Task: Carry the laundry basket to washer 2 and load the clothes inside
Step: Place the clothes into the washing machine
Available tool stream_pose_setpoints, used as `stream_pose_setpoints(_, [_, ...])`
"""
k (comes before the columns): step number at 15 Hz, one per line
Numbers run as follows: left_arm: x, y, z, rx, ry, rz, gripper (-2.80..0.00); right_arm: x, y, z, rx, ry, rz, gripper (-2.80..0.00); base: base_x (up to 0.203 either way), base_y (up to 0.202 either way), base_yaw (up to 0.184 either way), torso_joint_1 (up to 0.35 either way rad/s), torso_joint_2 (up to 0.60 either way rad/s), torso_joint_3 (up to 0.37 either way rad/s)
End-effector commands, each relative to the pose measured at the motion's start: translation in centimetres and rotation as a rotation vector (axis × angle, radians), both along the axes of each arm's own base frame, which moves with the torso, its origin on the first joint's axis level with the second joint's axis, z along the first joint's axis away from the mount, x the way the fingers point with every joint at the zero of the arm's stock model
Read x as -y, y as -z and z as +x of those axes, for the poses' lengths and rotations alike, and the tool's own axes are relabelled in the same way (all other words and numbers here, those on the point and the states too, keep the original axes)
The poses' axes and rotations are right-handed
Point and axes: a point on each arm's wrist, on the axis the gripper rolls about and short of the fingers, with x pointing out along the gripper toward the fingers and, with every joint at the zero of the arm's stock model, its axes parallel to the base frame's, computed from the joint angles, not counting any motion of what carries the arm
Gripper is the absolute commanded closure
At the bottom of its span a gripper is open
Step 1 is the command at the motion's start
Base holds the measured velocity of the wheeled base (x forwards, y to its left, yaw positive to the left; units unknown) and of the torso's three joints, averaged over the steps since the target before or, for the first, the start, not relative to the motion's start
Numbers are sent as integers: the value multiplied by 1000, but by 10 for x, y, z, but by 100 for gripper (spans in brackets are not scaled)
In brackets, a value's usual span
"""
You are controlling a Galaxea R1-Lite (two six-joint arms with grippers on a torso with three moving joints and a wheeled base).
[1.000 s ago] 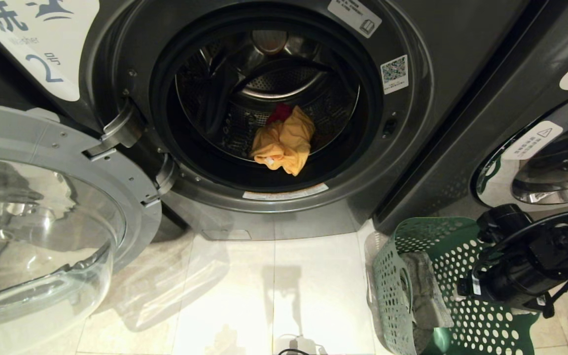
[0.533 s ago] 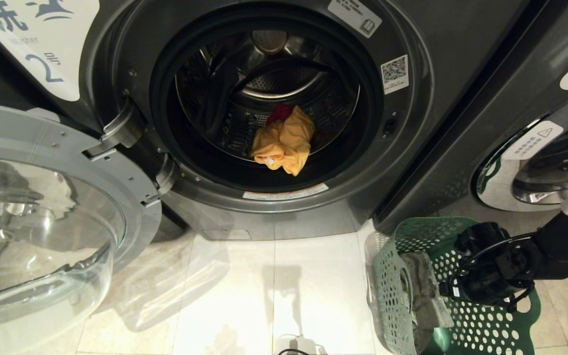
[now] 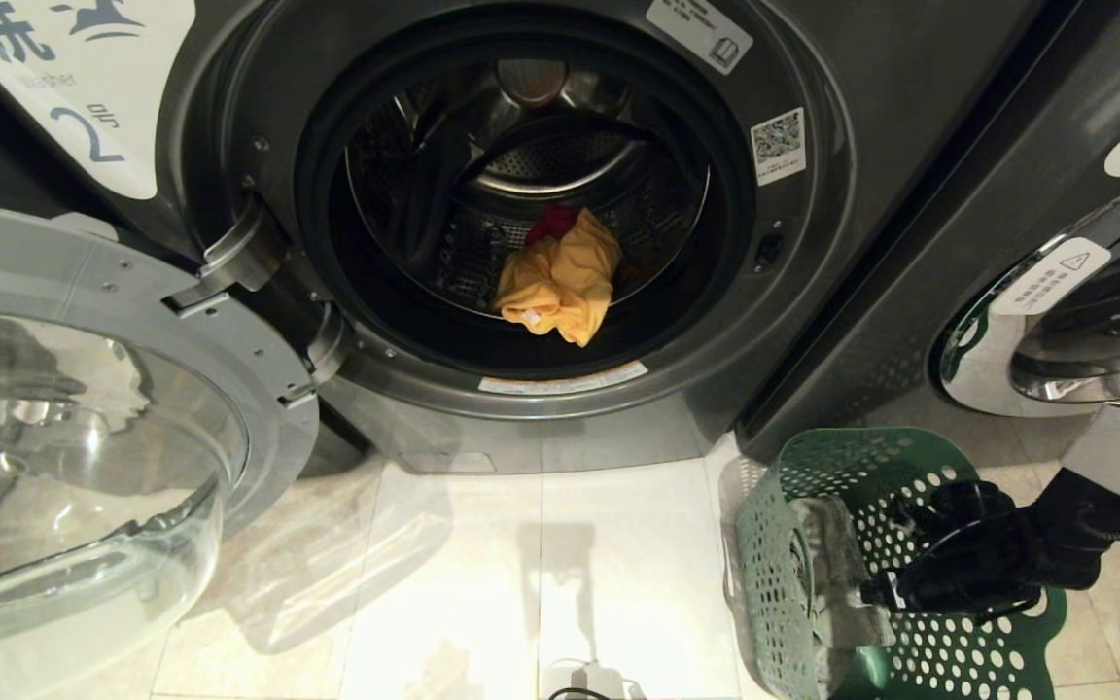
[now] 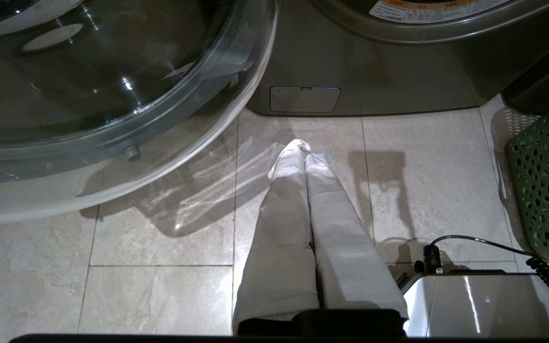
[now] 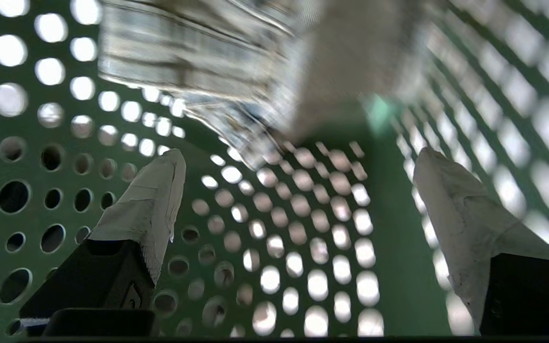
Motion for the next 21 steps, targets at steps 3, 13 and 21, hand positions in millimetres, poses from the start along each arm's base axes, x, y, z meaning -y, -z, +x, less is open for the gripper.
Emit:
stream_pose_setpoints(3, [0, 0, 0, -1, 0, 0, 0, 4, 30, 17, 37, -145, 10, -280, 0, 0, 0, 0, 0, 0])
stream_pose_setpoints(13, [0, 0, 0, -1, 0, 0, 0, -28, 47, 50, 100, -262, 85, -280, 0, 0, 0, 0, 0, 0])
stream_pose_setpoints(21, [0, 0, 0, -1, 0, 0, 0, -42, 74, 49, 63, -298, 103, -280, 0, 0, 0, 0, 0, 0])
